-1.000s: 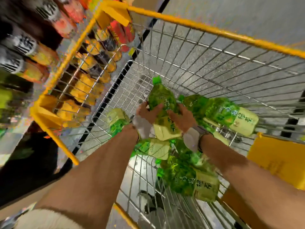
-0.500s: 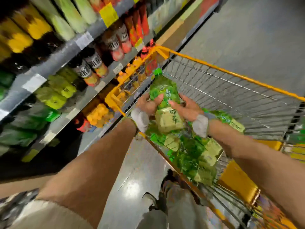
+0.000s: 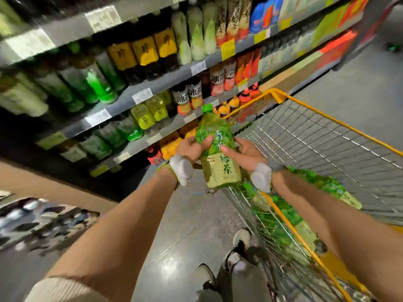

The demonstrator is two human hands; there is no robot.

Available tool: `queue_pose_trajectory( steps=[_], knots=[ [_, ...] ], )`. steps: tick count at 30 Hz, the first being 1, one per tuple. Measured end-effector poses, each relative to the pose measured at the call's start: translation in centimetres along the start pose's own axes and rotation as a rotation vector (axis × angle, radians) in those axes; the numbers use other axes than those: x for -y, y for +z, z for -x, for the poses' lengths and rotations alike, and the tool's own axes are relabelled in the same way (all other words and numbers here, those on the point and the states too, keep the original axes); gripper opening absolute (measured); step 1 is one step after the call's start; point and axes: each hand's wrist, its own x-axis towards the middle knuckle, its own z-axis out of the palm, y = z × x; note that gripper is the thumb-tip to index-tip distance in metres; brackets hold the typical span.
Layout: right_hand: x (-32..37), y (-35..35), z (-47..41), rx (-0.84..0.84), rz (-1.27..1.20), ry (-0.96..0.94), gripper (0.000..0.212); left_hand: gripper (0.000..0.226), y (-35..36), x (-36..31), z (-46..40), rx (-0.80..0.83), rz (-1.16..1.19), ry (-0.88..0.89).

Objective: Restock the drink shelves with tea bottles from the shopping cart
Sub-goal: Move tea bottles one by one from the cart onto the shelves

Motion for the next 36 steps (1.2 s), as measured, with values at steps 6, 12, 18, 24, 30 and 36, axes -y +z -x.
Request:
queue_pose_trajectory(
  steps=[6, 12, 18, 24, 30, 36],
  knots=[
    [1.3, 8.5, -2.4, 0.182, 0.081, 0.037, 0.111, 0.059, -8.2, 3.6, 1.8, -0.095, 0.135, -0.031],
    [0.7, 15.2, -5.1, 0.308, 0.014, 0.085, 0.097, 0.040, -13.9, 7.4, 2.2, -0.189, 0.180, -0.054],
    [-2.8, 23.7, -10.8, 0.462, 0.005, 0.140, 0.132, 0.033, -19.9, 13.5, -0.5, -0.256, 0.217, -0.105],
    [-8.3, 31.7, -18.2, 0.569, 0.027, 0.087, 0.135, 0.019, -24.2, 20.3, -6.4, -0.287, 0.201, -0.105],
    [-14.0, 37.3, -24.7, 0.609, 0.118, 0.102, 0.099, 0.034, -26.5, 27.3, -14.0, -0.321, 0.119, -0.156],
    [-19.5, 41.7, -33.6, 0.638, 0.404, -0.064, 0.090, 0.022, -27.2, 35.9, -23.0, -0.346, 0.125, -0.109]
  ],
)
